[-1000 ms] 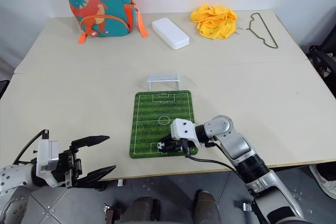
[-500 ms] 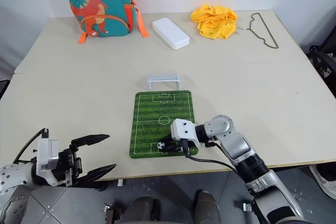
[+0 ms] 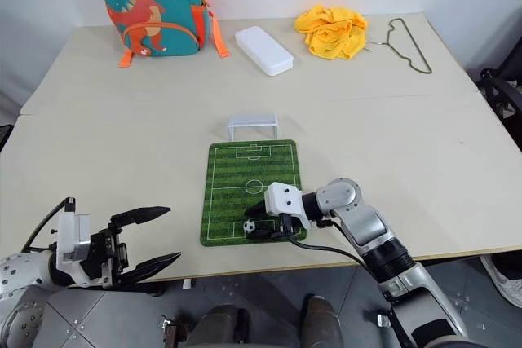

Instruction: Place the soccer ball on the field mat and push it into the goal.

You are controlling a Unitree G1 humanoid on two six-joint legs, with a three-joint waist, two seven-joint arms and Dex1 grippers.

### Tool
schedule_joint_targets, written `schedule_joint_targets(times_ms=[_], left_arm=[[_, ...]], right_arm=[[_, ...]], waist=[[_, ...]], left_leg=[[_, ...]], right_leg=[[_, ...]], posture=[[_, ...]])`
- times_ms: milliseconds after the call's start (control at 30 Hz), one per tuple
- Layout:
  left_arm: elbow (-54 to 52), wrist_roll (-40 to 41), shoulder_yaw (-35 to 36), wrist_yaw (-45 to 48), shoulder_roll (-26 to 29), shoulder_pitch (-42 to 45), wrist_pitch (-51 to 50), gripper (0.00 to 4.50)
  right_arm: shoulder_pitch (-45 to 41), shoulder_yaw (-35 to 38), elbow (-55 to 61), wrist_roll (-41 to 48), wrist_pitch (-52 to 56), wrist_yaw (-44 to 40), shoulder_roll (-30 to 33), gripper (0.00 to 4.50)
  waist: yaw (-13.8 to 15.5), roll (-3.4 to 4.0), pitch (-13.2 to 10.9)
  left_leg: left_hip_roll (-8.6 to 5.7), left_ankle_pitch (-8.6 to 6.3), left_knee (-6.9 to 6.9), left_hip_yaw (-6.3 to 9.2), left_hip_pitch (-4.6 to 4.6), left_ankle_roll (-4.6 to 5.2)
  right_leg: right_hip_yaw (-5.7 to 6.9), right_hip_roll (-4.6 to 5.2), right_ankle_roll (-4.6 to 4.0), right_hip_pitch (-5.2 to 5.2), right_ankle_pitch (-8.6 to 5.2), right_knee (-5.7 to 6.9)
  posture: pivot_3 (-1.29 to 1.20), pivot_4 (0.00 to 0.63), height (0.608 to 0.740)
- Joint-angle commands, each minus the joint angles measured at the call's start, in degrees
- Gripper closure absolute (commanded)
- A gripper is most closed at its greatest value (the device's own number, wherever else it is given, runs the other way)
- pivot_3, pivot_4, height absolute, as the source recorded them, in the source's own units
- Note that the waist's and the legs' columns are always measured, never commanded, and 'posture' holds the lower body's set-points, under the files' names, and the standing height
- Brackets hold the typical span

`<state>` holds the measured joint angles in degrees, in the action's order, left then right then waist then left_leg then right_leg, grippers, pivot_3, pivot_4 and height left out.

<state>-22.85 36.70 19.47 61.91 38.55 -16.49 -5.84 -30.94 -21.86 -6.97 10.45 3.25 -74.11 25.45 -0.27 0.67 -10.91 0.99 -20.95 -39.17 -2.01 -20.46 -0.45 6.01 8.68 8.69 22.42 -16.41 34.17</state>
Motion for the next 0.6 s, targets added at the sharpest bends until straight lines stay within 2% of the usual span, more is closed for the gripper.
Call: schedule_joint_targets(times_ms=[33,200,400,500,600], left_arm=[[-2.04,1.66,1.66,0.0,0.22,-0.43,-0.17,0.0],[-1.87,1.62,1.89,0.4,0.19,-0.51,-0.26,0.0],[-0.93,1.84,3.0,1.06,0.59,0.89,0.4,0.0],[0.19,1.44,3.31,3.62,1.38,0.88,1.36,0.0],[1.74,0.78,3.32,6.03,2.04,0.9,2.29,0.0]], right_arm=[[0.16,3.03,2.15,4.75,-1.07,-3.41,0.77,2.0],[0.7,5.24,3.71,9.69,0.59,-9.05,3.27,2.0],[0.42,11.34,3.69,14.31,-0.47,-11.53,6.38,2.0],[3.95,12.45,7.58,16.38,1.06,-13.83,9.71,2.55],[9.08,10.44,10.57,13.75,-1.52,-14.16,11.84,3.5]], waist=[[0.01,0.0,0.0],[0.03,0.0,0.0],[0.07,0.0,0.0],[0.26,-0.01,0.0],[0.24,-0.04,0.01]], left_leg=[[0.0,0.0,0.0,0.0,0.0,0.0],[0.01,0.0,0.0,-0.01,0.0,0.0],[0.01,0.0,0.0,-0.04,0.0,0.0],[0.02,0.0,0.01,-0.04,-0.01,0.0],[0.02,-0.04,0.04,-0.04,-0.02,0.01]], right_leg=[[0.0,0.0,0.0,0.0,0.0,0.0],[-0.01,0.0,0.0,0.0,0.0,0.0],[-0.01,0.0,-0.02,0.0,0.01,-0.02],[-0.01,-0.01,-0.02,0.01,0.01,-0.02],[0.02,-0.01,-0.02,0.01,0.01,-0.08]], posture=[[0.0,0.15,0.74],[0.0,0.15,0.74],[0.0,0.15,0.74],[0.0,0.15,0.74],[0.0,0.15,0.74]])
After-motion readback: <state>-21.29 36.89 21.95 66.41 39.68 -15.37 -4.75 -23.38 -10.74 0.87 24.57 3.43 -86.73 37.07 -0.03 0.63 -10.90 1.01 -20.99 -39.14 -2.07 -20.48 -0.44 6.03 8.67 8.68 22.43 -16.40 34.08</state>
